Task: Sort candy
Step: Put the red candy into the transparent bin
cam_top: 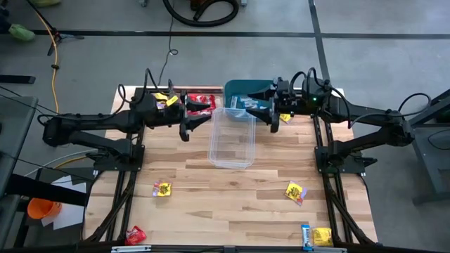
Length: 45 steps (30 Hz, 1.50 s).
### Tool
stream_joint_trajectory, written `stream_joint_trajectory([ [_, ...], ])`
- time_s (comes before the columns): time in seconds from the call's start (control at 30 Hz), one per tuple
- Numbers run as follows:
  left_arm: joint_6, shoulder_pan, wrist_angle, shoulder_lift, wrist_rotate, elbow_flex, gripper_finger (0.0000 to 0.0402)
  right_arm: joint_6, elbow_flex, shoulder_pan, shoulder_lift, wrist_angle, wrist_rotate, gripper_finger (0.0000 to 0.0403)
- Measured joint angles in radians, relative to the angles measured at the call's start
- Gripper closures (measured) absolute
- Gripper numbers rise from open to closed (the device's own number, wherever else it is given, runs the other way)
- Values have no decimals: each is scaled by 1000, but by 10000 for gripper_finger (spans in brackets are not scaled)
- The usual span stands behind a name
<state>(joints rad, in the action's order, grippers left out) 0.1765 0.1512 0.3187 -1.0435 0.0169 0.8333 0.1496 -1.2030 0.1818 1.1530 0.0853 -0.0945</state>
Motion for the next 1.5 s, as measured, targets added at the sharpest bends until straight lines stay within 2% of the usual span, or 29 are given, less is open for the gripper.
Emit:
stream_joint_trajectory([
  [0.27, -4, 1, 0, 0, 4, 0, 206, -63, 0, 0, 0, 0, 1, 114],
  [0.83, 29, 1, 0, 1, 15, 0, 207, -61, 0, 0, 0, 0, 1, 114],
  [0.9, 91, 1, -13, 10, 74, 0, 207, -52, 0, 0, 0, 0, 1, 114],
  [1.07, 287, -18, -118, 49, 325, 1, 207, -35, 0, 0, 0, 1, 5, 114],
  [1.17, 426, -79, -308, 73, 416, 1, 207, -37, 0, 0, 0, 7, 4, 114],
  [1.23, 522, -157, -458, 78, 426, 1, 207, -38, 0, 1, 0, 15, 4, 114],
  [1.43, 845, -516, -870, 28, 423, 0, 207, -45, 0, 2, 0, 82, 5, 114],
  [1.5, 982, -636, -947, -17, 422, 0, 207, -45, 0, 2, 0, 116, 13, 114],
])
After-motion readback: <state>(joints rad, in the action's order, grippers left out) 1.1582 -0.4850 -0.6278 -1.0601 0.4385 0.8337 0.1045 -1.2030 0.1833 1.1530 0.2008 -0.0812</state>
